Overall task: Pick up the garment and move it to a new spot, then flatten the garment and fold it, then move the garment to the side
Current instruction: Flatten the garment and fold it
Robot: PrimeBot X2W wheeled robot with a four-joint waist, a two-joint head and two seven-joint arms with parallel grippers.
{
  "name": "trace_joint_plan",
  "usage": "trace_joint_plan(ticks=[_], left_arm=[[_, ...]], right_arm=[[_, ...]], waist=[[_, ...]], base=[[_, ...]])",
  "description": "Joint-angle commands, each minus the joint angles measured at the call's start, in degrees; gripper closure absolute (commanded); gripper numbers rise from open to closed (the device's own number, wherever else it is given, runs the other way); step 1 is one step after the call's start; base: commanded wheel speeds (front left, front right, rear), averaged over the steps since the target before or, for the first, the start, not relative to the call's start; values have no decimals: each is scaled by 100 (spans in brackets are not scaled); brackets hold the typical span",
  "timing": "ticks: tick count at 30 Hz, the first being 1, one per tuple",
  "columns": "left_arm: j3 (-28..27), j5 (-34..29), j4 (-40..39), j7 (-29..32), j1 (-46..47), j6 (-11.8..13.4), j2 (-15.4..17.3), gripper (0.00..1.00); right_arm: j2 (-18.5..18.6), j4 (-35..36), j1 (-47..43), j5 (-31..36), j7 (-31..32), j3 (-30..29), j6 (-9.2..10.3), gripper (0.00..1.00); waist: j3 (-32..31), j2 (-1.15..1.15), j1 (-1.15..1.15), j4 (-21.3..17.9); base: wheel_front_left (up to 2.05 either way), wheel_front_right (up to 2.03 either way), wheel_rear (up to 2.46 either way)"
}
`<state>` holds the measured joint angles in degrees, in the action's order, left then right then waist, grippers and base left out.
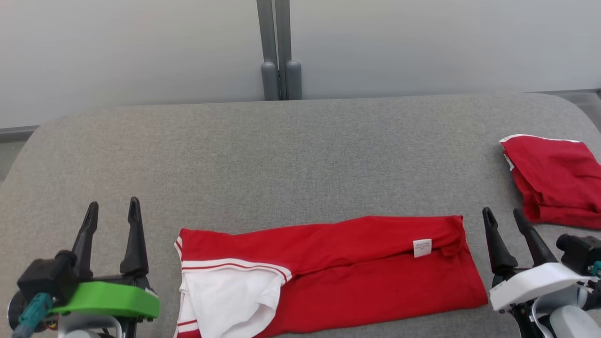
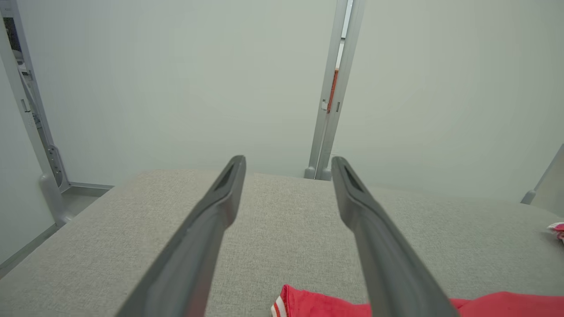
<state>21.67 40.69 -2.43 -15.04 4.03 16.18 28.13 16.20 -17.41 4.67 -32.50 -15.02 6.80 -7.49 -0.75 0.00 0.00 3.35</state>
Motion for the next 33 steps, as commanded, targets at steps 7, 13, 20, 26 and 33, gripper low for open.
trace_joint_plan(ticks=[7, 13, 20, 26, 33], left_arm=[[-645, -735, 146, -16, -648, -548, -643, 0], [-890, -1000, 312, -16, -675, -929, -947, 0], [-951, -1199, 565, -16, -493, -1269, -1227, 0], [-971, -1327, 736, -17, -370, -1443, -1348, 0], [-996, -1419, 890, -16, -323, -1553, -1416, 0]], right_arm=[[-201, 192, -220, 251, 255, -208, 0, 0], [-324, 5, -5, 338, 797, -336, 0, 0], [-667, -1069, 619, 514, 1591, -649, 0, 0], [-813, -2180, 1083, 722, 2242, -1042, 0, 0], [-1013, -2890, 1347, 769, 3032, -1175, -1, 0]], waist=[[10, 0, 0, -39], [56, 0, 0, 9], [198, 0, 0, 172], [275, 0, 0, 361], [285, 0, 0, 491]], base=[[0, 0, 0], [0, 0, 0], [0, 0, 0], [0, 0, 0], [0, 0, 0]])
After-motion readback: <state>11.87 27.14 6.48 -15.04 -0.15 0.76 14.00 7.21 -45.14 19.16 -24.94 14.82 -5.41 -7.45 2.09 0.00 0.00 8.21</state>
